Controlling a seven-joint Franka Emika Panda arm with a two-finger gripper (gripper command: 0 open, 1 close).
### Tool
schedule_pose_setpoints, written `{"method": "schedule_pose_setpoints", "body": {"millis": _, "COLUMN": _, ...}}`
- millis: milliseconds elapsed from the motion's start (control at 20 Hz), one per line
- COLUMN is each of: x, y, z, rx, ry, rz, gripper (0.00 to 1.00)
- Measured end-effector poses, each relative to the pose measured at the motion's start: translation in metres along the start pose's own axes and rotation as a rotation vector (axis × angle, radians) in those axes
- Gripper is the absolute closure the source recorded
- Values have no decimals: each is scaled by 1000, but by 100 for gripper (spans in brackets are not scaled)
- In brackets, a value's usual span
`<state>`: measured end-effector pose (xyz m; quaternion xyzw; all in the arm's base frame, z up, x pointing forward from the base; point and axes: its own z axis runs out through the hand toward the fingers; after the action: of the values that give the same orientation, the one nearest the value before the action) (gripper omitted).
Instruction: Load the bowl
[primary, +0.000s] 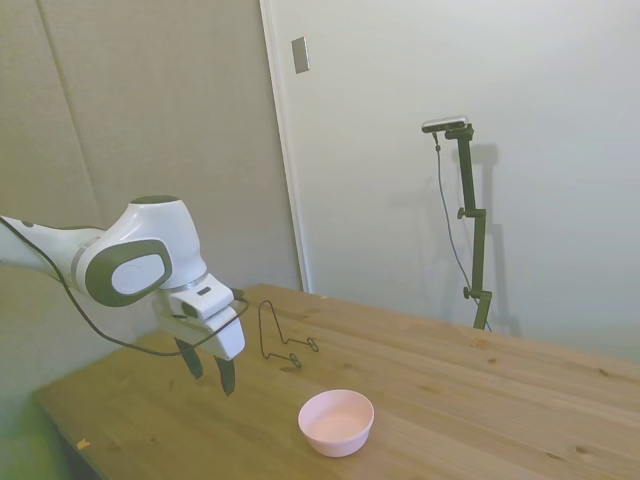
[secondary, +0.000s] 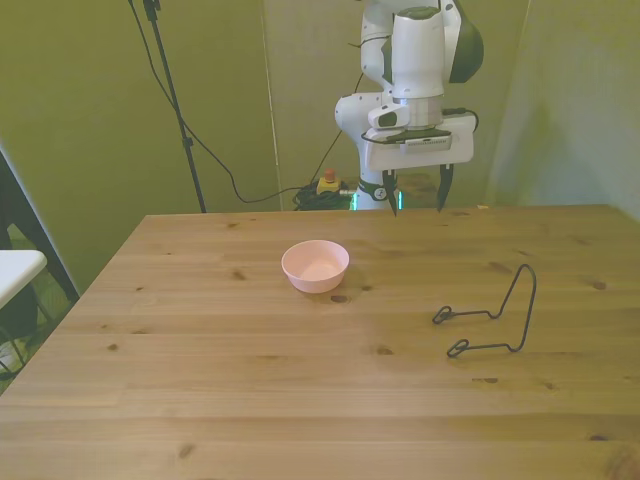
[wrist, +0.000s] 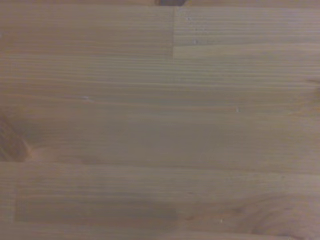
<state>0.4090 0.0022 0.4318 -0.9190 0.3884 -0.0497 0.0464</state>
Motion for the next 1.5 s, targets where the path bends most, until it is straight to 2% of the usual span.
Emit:
{"method": "schedule_pose_setpoints", "body": {"millis": 200, "x": 6, "y": 3, "z": -1, "rx": -43, "ry": 40, "rz": 12, "gripper": 0}}
{"method": "schedule_pose_setpoints", "body": {"millis": 400, "x": 41, "y": 20, "z": -13, "rx": -81, "ry": 111, "rz": 52, "gripper": 0}}
{"method": "schedule_pose_setpoints", "body": {"millis": 550, "x": 68, "y": 25, "z": -12, "rx": -78, "ry": 158, "rz": 78, "gripper": 0}}
{"method": "schedule_pose_setpoints", "body": {"millis": 700, "x": 94, "y": 22, "z": 5, "rx": -70, "ry": 188, "rz": 115, "gripper": 0}}
{"method": "schedule_pose_setpoints", "body": {"millis": 1100, "x": 143, "y": 17, "z": 67, "rx": -112, "ry": 171, "rz": 198, "gripper": 0}}
{"method": "schedule_pose_setpoints", "body": {"millis": 1150, "x": 145, "y": 16, "z": 74, "rx": -114, "ry": 167, "rz": 200, "gripper": 100}}
{"method": "schedule_pose_setpoints", "body": {"millis": 1300, "x": 149, "y": 13, "z": 90, "rx": -125, "ry": 152, "rz": 200, "gripper": 100}}
{"method": "schedule_pose_setpoints", "body": {"millis": 1500, "x": 150, "y": 11, "z": 89, "rx": -120, "ry": 155, "rz": 200, "gripper": 100}}
